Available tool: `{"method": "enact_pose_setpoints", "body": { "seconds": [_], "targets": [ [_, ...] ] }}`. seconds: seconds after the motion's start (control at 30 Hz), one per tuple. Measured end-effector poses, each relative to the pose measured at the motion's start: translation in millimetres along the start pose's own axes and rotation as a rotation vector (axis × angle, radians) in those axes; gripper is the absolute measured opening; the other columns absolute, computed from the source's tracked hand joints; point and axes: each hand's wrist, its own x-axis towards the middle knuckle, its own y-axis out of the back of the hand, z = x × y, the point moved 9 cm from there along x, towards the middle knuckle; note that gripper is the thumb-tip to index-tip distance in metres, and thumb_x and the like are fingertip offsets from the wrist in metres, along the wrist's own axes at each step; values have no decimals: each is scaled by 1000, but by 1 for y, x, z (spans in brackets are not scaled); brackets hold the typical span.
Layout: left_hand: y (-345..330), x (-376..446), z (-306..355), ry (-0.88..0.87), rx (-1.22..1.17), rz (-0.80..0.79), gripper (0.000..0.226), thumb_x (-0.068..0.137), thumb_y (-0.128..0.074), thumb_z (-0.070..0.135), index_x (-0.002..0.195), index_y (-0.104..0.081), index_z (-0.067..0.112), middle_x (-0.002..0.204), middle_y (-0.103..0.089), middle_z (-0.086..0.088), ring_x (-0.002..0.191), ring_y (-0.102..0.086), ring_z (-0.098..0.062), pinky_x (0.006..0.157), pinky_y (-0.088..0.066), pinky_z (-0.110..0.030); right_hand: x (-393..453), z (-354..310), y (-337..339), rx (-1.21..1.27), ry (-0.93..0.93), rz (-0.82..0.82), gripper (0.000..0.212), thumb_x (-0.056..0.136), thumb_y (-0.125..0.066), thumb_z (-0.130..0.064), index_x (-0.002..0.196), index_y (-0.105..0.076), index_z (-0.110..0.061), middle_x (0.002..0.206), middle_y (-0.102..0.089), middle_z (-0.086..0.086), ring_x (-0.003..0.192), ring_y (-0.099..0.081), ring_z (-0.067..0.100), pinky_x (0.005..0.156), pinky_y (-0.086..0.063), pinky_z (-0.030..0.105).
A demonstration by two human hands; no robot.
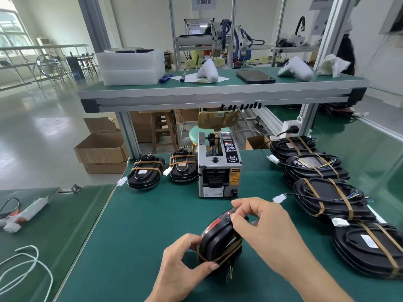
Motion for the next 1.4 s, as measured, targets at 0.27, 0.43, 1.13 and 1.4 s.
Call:
{"method": "enact_pose_setpoints", "body": {
  "seconds": [0.27, 0.43, 1.13, 1.4],
  "targets": [
    [0, 0, 0, 0, -7, -1, 41, 76, -95, 46, 108, -74, 34, 94, -76, 6, 87, -74, -19, 81, -57, -39, 1, 0, -2, -24, 6, 11, 7, 81, -66, -42, 87, -68, -38, 110, -65, -39, 110, -57, -11, 96, -50, 30],
    [0, -1, 0, 0, 5, -7, 40, 77, -94, 48, 109, -74, 34, 95, -76, 6, 88, -74, -19, 81, -57, -38, 1, 0, -2, -32, 7, 6, 7, 82, -67, -42, 87, -68, -38, 109, -65, -39, 108, -57, -13, 93, -49, 27],
    [1, 0, 13, -3, -40, 20, 37, 79, -89, 55, 105, -74, 34, 90, -75, 10, 82, -72, -13, 81, -54, -21, 6, 13, -1, 137, -73, 21, 10, 80, -77, -40, 85, -68, -41, 102, -71, -33, 102, -66, -9, 94, -52, 28],
    [1, 0, 13, 14, -58, 22, 36, 77, -91, 50, 102, -75, 30, 90, -76, 9, 83, -72, -14, 81, -54, -21, 6, 13, -5, 128, -37, 82, 11, 86, -78, -37, 86, -69, -31, 96, -70, -27, 99, -64, -7, 87, -50, 23]
  ]
}}
